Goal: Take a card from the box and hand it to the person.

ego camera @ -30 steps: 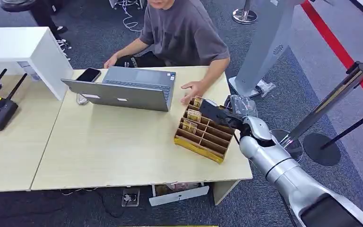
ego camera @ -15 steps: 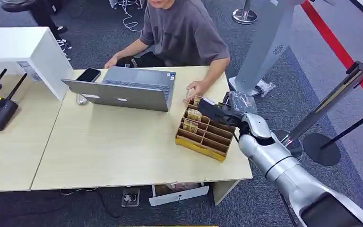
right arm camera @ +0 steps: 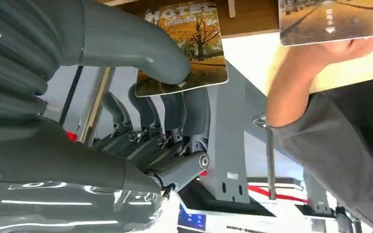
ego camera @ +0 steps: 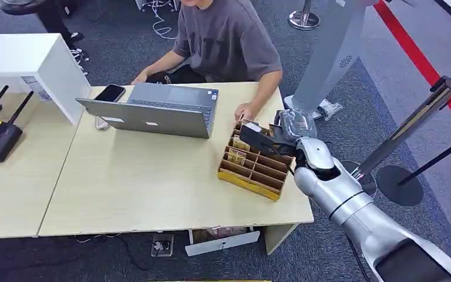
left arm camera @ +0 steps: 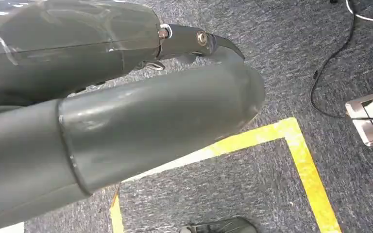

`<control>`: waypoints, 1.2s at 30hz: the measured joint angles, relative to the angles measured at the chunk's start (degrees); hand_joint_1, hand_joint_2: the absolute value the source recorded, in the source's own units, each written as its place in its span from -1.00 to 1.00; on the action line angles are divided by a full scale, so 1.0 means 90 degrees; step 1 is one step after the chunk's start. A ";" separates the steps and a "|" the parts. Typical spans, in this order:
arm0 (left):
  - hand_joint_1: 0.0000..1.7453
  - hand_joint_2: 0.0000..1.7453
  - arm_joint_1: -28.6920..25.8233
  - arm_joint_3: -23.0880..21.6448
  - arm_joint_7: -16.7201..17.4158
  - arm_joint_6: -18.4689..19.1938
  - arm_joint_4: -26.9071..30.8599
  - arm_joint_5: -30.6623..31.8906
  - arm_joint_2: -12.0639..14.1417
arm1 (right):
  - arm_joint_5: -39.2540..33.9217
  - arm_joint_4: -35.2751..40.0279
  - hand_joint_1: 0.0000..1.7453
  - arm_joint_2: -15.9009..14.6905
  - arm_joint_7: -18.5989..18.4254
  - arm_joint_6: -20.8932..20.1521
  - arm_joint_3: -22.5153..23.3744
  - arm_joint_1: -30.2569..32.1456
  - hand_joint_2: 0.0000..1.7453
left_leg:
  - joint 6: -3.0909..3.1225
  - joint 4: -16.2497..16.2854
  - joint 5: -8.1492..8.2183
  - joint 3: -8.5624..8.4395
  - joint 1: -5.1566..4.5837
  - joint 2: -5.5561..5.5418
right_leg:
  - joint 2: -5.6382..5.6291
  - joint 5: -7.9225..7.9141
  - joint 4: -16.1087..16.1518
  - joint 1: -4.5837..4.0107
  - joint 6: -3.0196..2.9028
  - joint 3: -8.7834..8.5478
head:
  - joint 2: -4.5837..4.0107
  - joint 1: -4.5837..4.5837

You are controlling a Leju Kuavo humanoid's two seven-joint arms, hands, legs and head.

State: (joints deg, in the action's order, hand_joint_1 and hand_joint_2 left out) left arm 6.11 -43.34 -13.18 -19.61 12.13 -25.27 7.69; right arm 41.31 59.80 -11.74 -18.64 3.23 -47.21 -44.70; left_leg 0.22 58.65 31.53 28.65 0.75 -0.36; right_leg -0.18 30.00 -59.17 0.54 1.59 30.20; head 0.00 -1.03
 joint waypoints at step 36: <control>-1.00 -1.00 0.0000 -0.0015 0.0092 -0.0068 0.0000 -0.0061 -0.0034 | -0.0044 0.1175 0.90 -0.0187 0.0282 0.2113 0.1107 0.0256 1.00 | -0.0003 0.0000 -0.0007 0.0006 0.0000 -0.0001 | 0.0002 -0.0007 0.0000 0.0000 -0.0005 0.0002 | 0.0000 0.0000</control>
State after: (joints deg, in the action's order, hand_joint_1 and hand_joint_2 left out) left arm 6.10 -43.47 -12.35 -20.22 12.13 -25.81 7.39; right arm 40.92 70.38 -13.42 -16.11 22.25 -37.24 -42.39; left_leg 0.20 58.65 31.47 28.70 0.75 -0.37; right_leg -0.16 29.93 -59.17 0.55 1.55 30.22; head 0.00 -1.03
